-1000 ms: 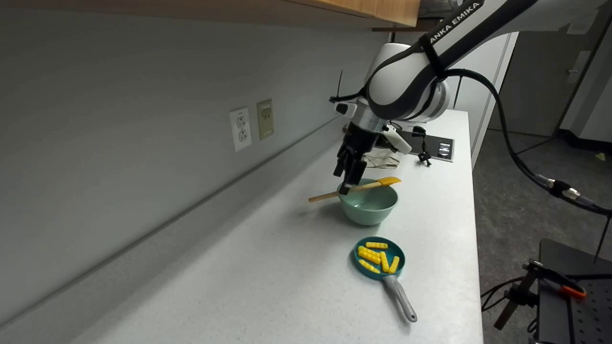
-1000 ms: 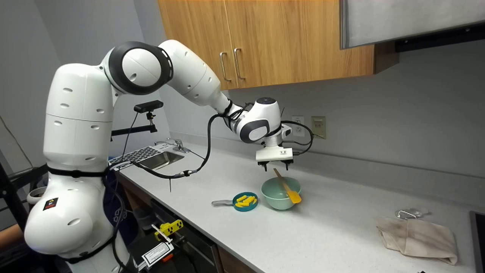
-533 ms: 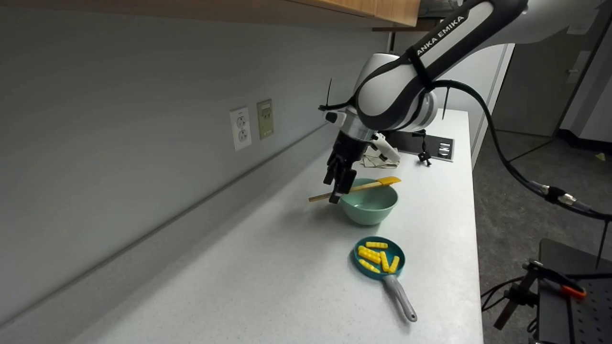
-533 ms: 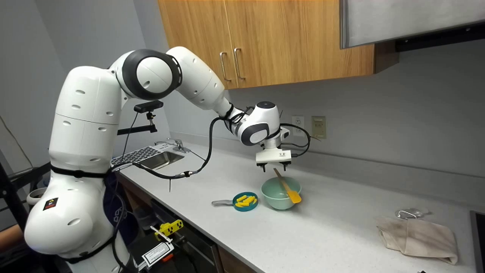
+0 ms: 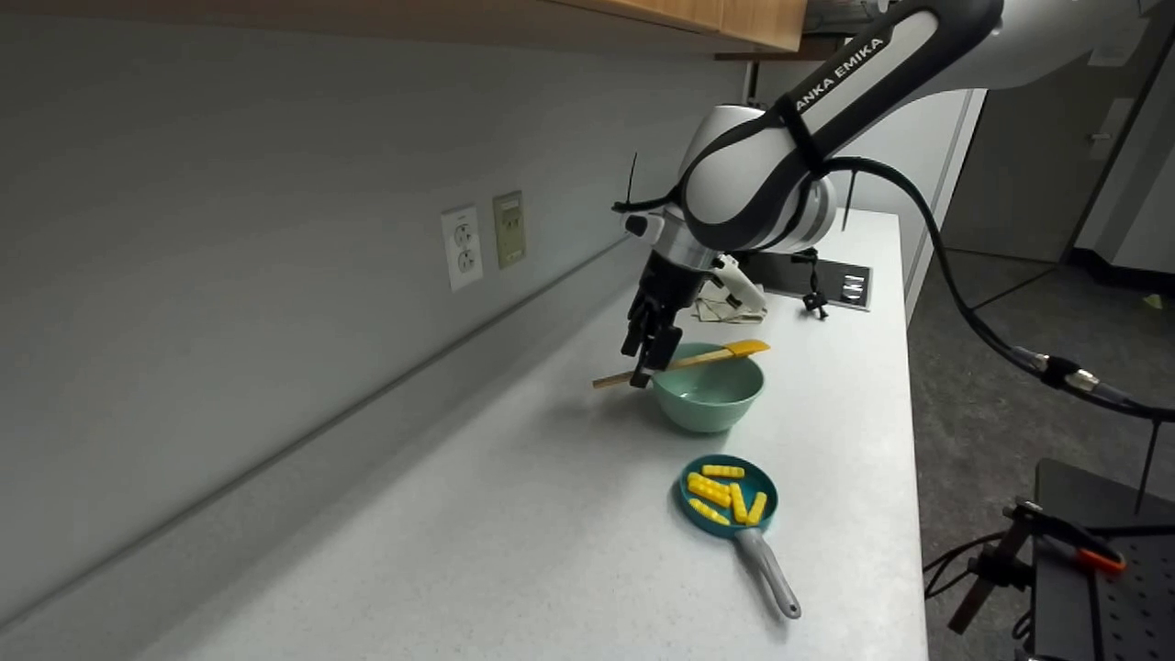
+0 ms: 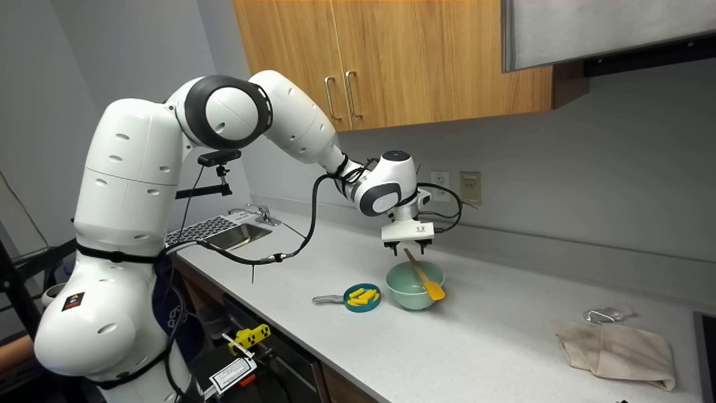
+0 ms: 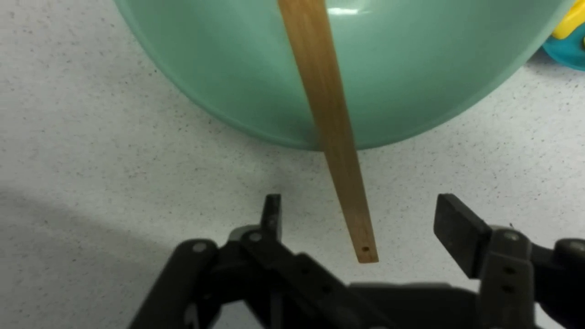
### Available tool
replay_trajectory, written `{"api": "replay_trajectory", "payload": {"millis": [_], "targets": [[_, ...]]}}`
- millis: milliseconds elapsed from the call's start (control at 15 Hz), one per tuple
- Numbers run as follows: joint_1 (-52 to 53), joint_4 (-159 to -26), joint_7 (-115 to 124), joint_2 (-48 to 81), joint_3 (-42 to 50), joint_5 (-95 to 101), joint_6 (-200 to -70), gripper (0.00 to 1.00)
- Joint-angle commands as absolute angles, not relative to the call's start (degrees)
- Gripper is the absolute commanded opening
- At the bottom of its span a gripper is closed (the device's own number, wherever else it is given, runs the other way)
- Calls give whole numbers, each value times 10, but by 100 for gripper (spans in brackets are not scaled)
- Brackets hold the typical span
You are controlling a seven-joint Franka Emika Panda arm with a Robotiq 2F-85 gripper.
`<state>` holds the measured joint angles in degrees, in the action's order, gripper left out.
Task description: Use the wooden spatula to stir the yellow objects in the blue pan
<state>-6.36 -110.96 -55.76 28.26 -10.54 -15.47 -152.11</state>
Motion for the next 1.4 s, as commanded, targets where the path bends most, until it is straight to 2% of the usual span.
{"api": "replay_trajectory", "payload": {"millis": [0, 67, 133, 267, 400, 467, 600, 933, 1000, 1333], "targets": [[-81, -1088, -564, 301, -116, -143, -1523, 87], [-83, -1087, -563, 303, -116, -144, -1522, 91], [-83, -1086, -563, 305, -116, -143, -1522, 91], [-84, -1085, -561, 311, -116, -141, -1521, 88], [-83, -1082, -560, 317, -116, -139, -1521, 79], [-83, -1081, -559, 319, -117, -139, -1521, 61], [-83, -1078, -559, 324, -117, -138, -1519, 43], [-82, -1077, -560, 326, -120, -132, -1517, 5], [-81, -1078, -560, 326, -120, -129, -1517, 1], [-79, -1082, -561, 315, -121, -107, -1519, 4]]}}
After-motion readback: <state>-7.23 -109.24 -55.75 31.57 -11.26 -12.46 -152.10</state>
